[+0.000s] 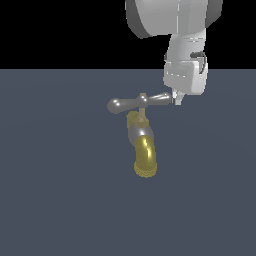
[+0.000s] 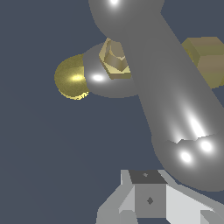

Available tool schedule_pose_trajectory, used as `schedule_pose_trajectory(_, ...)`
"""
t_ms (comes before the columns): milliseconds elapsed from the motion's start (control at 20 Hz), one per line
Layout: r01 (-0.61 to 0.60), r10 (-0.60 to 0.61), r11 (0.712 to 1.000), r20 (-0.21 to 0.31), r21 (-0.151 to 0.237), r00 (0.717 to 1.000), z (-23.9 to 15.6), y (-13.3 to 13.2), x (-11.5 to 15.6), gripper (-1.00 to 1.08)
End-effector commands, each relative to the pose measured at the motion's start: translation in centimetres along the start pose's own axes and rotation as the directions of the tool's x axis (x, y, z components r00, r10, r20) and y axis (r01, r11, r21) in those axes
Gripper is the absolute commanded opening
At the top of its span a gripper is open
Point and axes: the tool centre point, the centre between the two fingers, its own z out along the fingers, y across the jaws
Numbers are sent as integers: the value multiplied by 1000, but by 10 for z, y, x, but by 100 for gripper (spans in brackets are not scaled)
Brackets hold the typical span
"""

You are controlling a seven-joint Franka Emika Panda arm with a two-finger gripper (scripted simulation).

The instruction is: Turn on the faucet by rotating a designated handle.

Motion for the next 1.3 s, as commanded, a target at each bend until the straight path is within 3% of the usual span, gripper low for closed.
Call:
schedule_pose_trajectory(0, 13, -13, 1000, 1, -10, 1000, -2, 13, 6, -100)
schedule_pose_trajectory(150, -2, 2, 1000, 1, 0, 1000, 0, 7, -2, -100)
schedule_pose_trajectory(1250, 12, -12, 1000, 1, -9, 1000, -3, 82, 57, -100)
